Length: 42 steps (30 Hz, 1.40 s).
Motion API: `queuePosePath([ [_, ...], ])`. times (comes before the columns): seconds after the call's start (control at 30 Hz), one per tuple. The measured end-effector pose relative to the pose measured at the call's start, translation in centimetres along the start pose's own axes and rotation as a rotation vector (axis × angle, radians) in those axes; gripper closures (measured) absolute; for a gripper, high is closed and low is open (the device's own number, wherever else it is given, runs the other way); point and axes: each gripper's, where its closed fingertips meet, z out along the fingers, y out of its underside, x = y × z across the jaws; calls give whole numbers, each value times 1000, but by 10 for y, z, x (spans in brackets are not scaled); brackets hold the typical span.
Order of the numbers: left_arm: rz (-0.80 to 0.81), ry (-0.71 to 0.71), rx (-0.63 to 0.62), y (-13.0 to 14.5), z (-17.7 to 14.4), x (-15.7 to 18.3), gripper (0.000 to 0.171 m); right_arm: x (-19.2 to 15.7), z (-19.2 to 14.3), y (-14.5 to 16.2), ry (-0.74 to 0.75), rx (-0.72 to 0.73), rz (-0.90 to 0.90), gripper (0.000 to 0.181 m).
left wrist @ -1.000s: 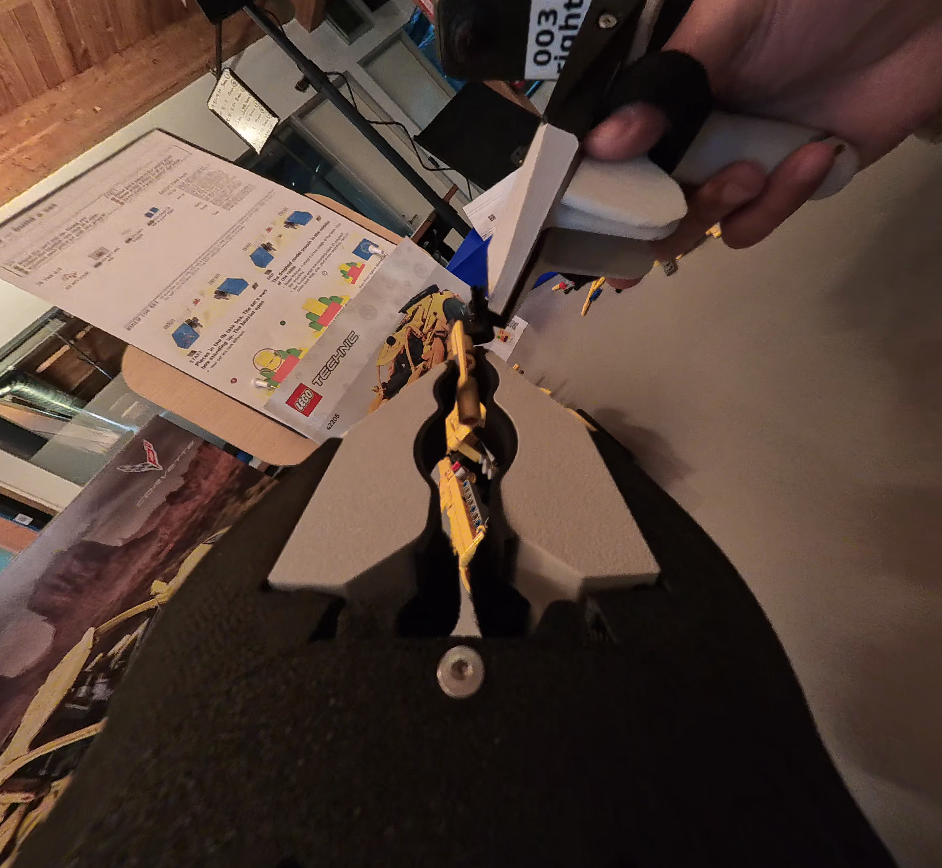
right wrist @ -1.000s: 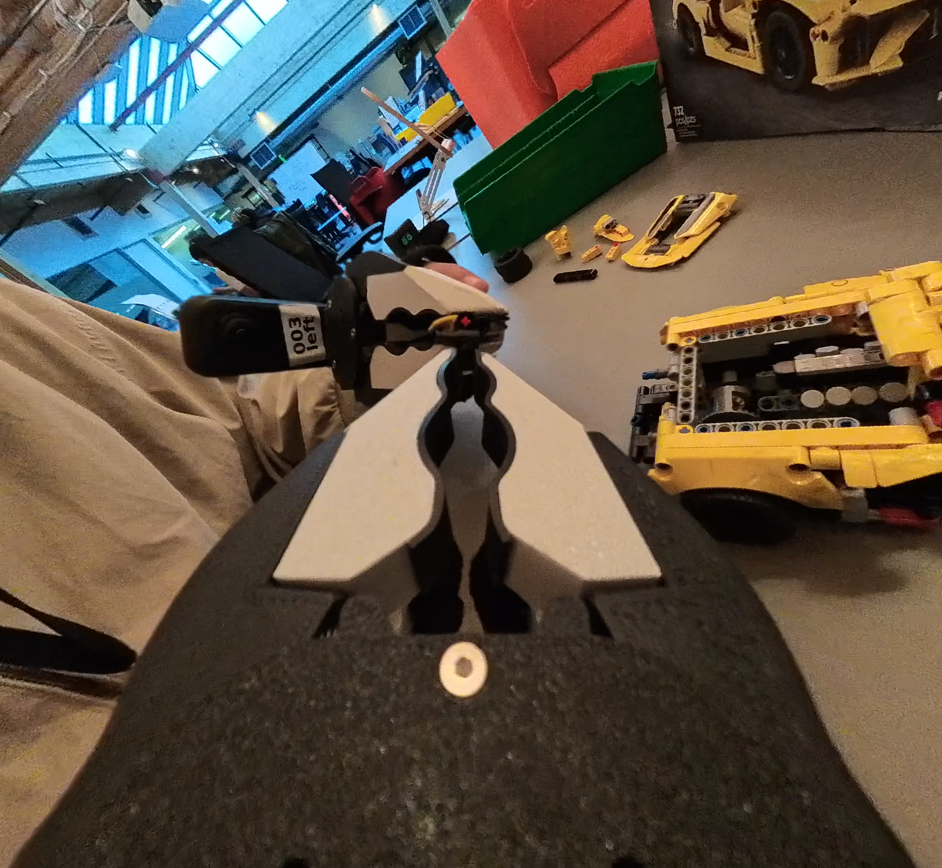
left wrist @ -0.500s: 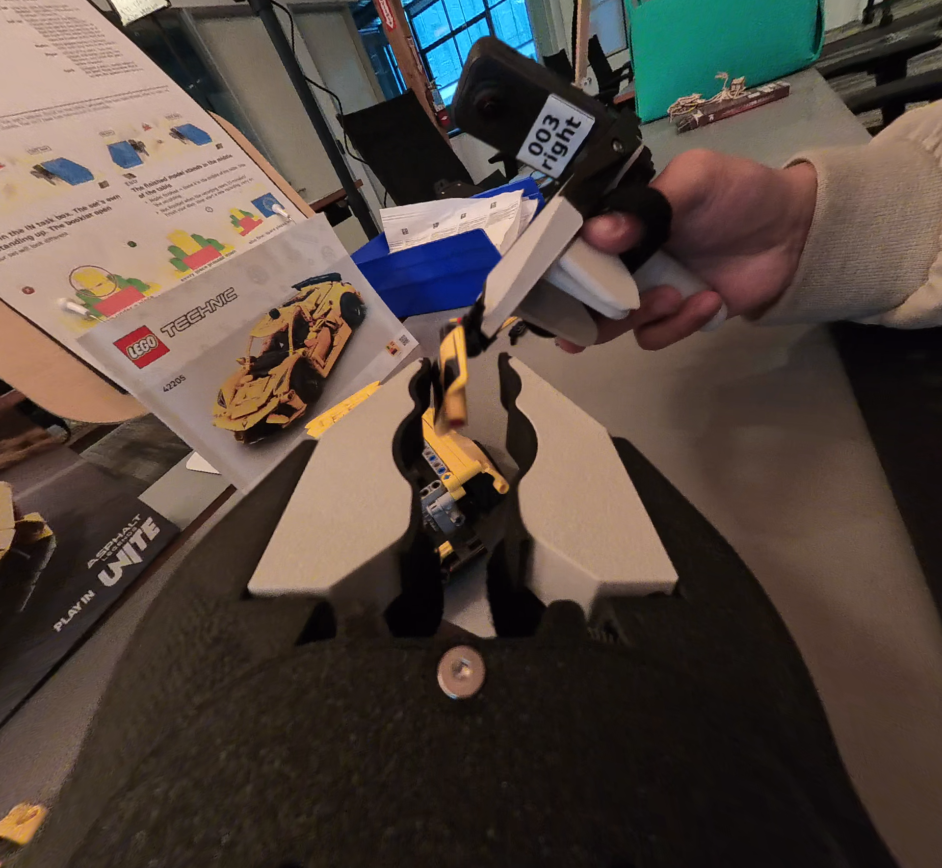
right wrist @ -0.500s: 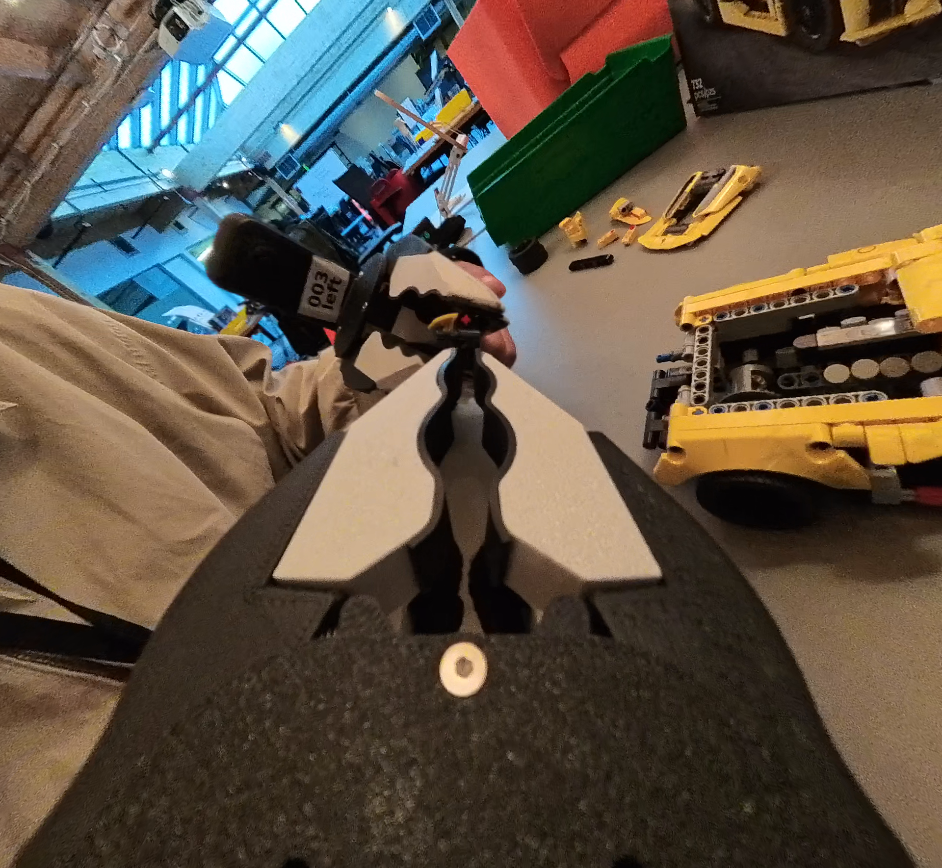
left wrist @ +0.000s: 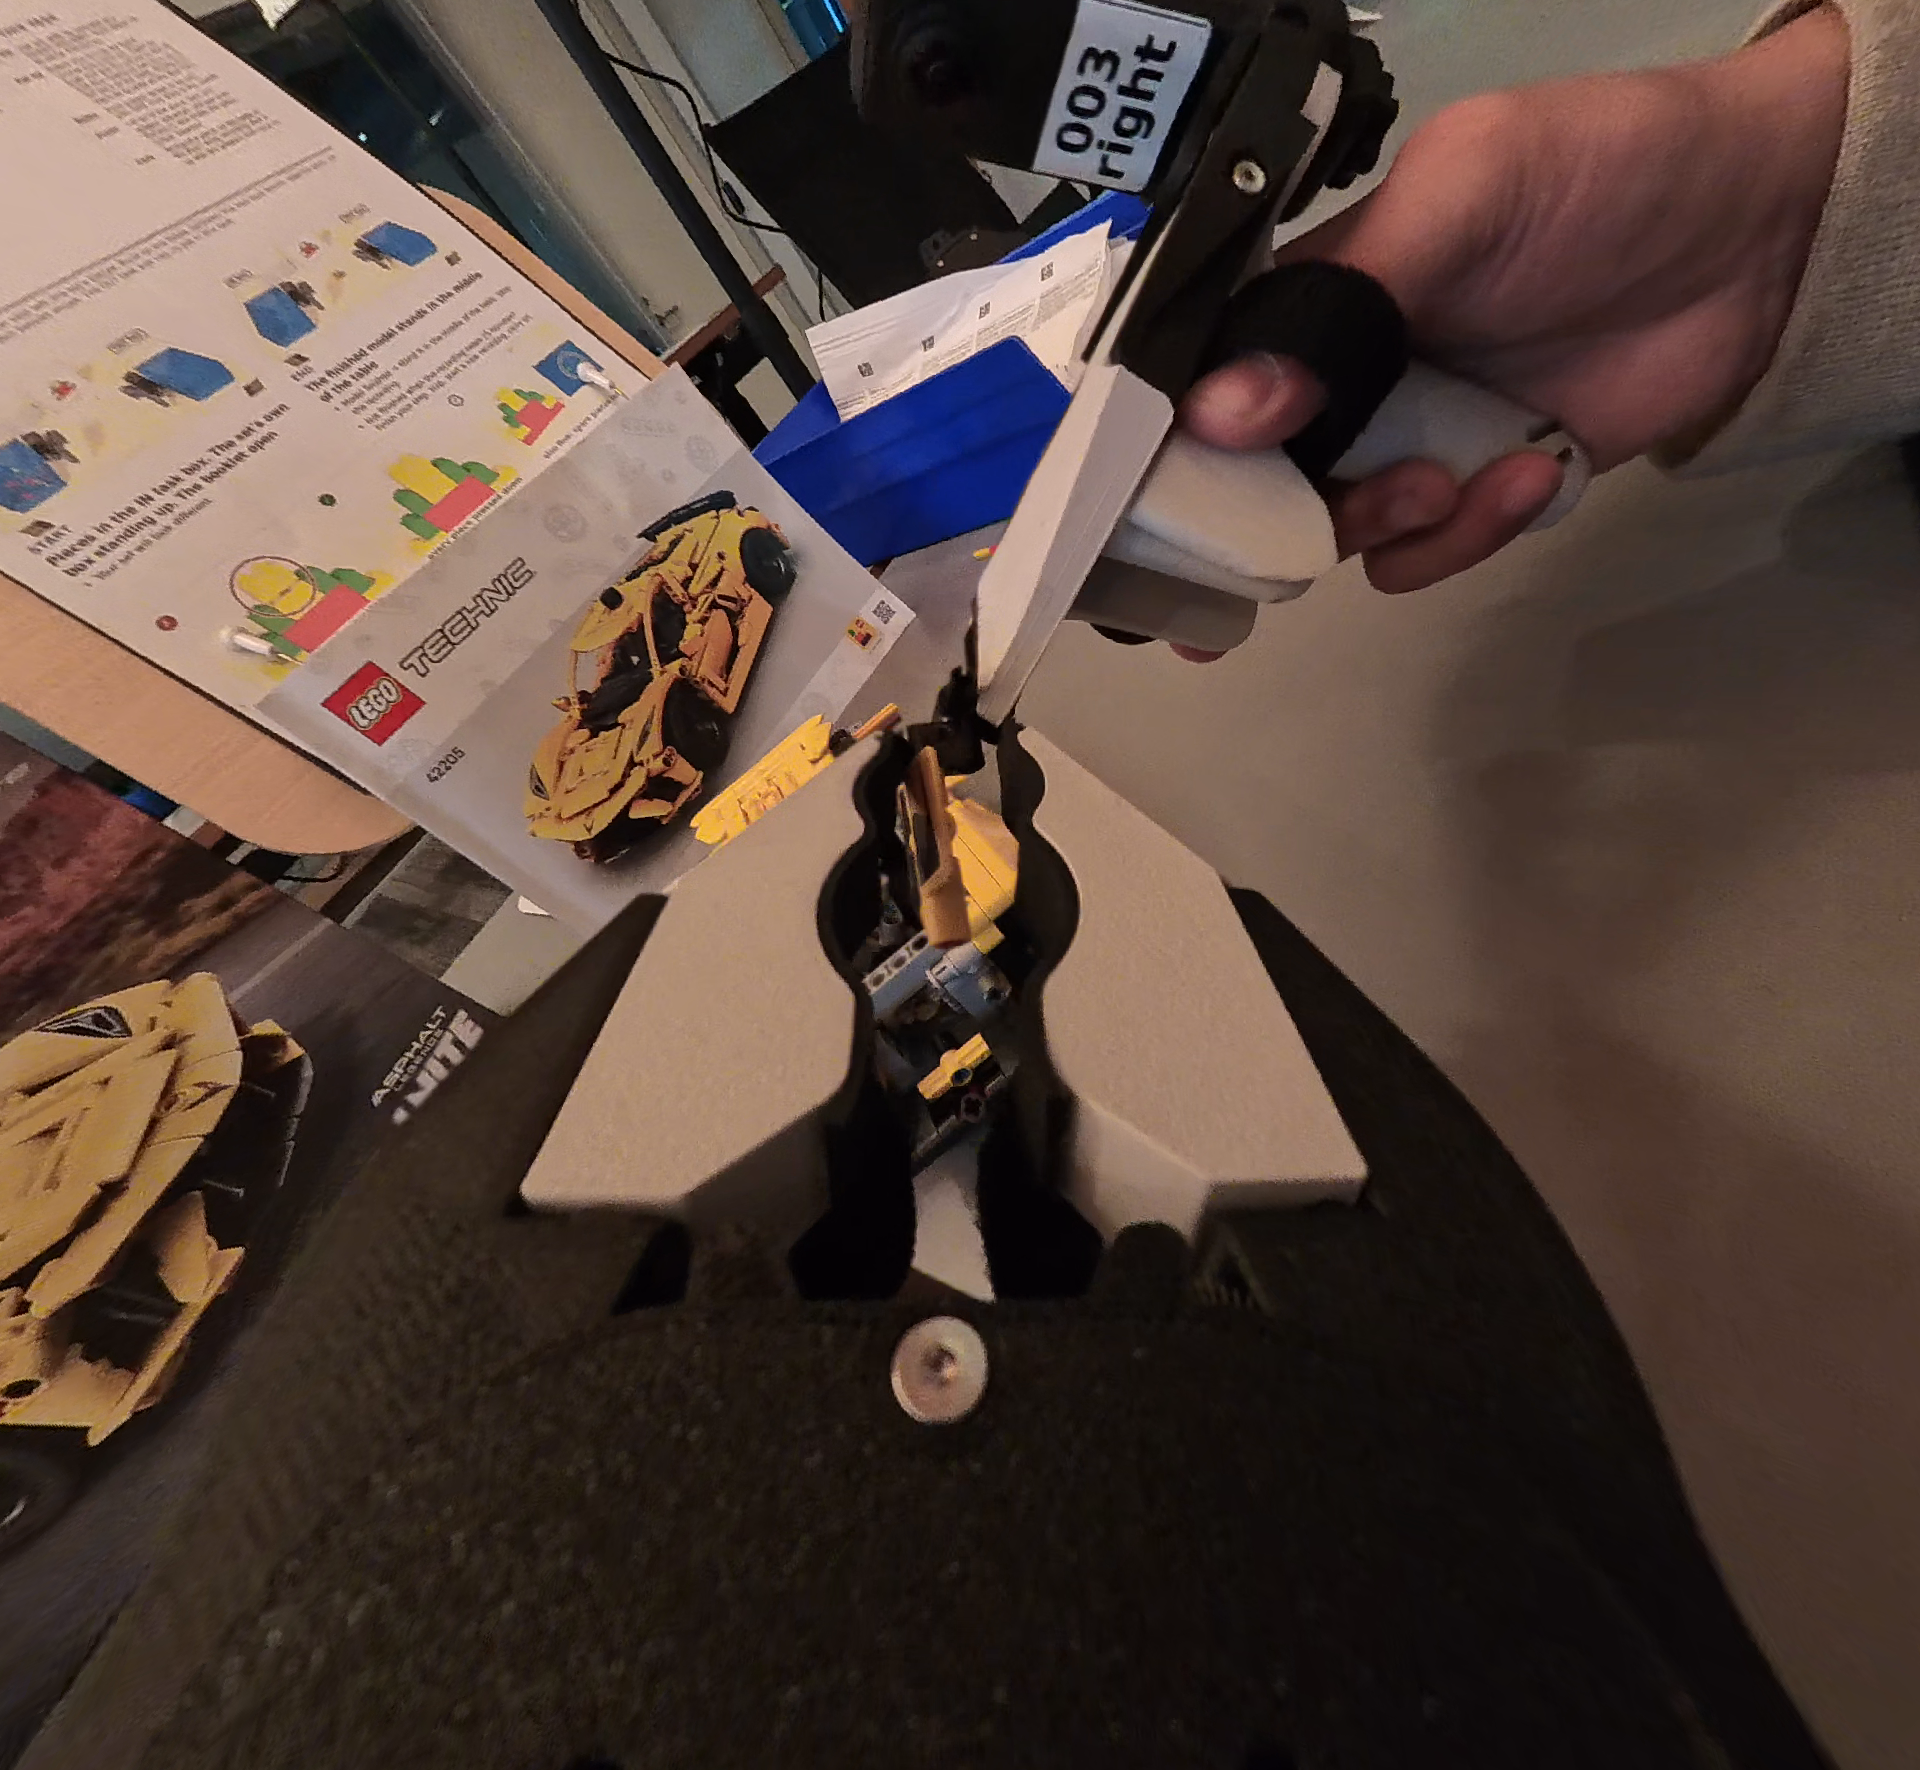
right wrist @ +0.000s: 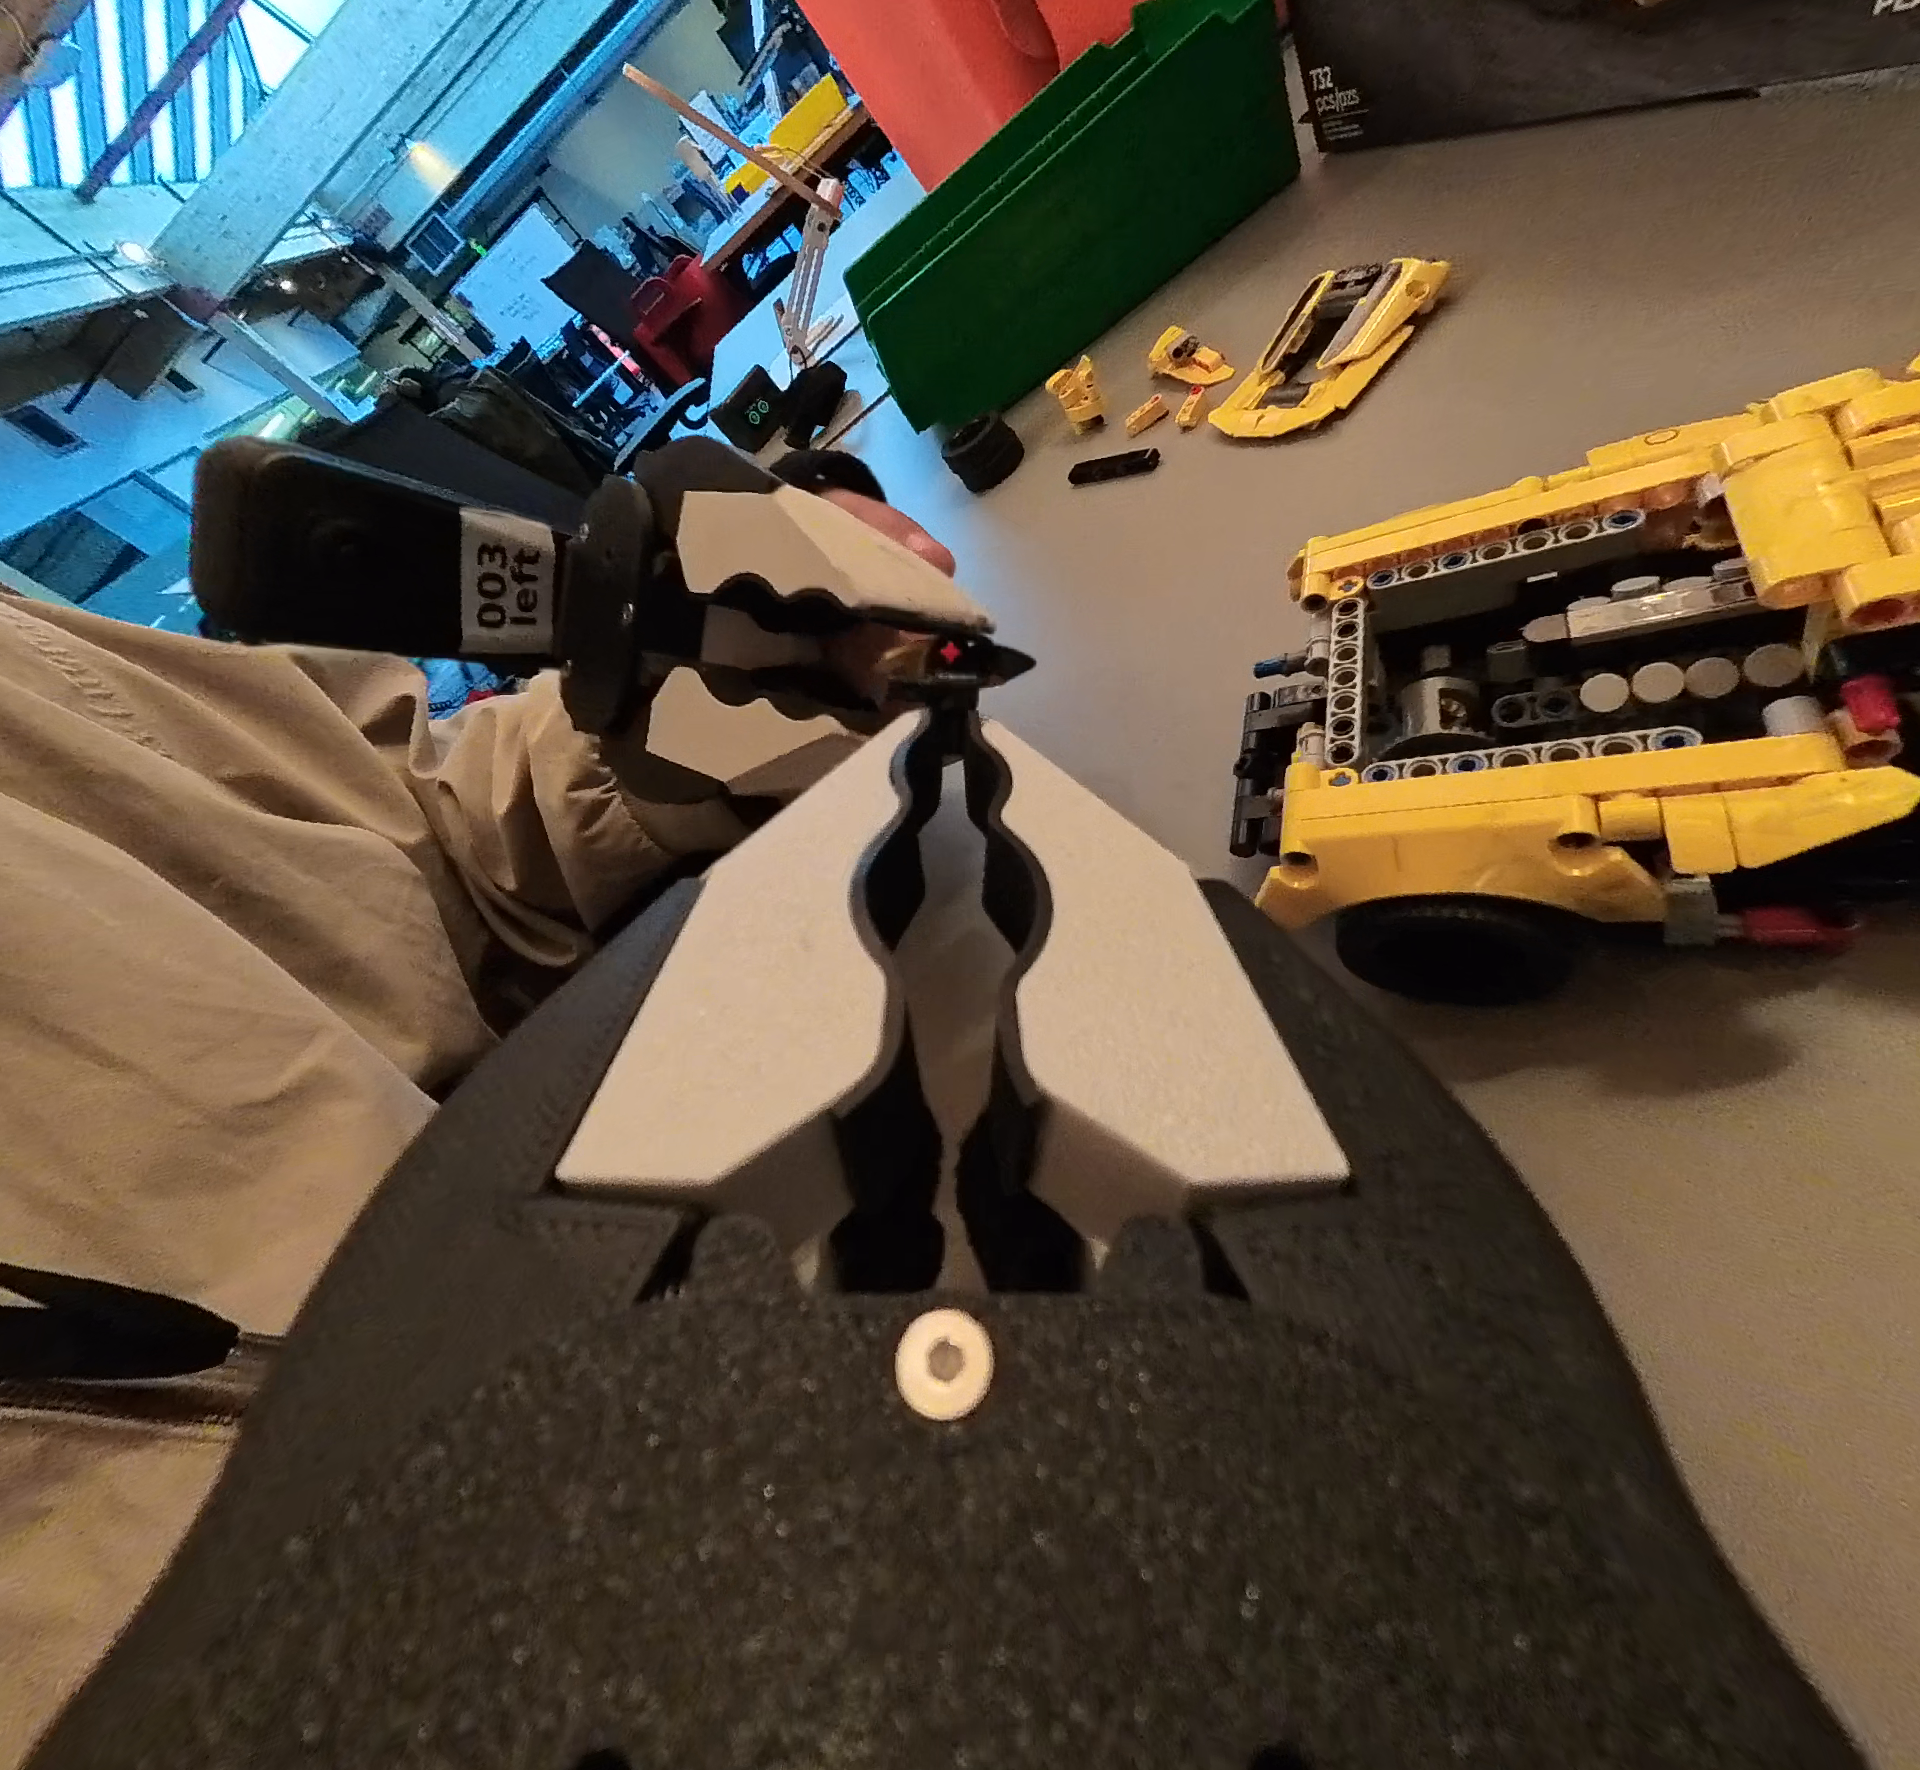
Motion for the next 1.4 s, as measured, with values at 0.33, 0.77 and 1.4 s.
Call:
queuePosePath([
  [0.33, 21, 63, 12, -1, -2, 9, 157, -5, -4, 7, -136, -15, 152, 179],
  [0.77, 15, 15, 36, -9, -5, 3, 157, -14, -4, -8, -110, 63, 7, 167],
  [1.4, 4, -11, 58, -21, -6, 0, 158, -22, -11, -19, -249, 142, 161, 169],
])
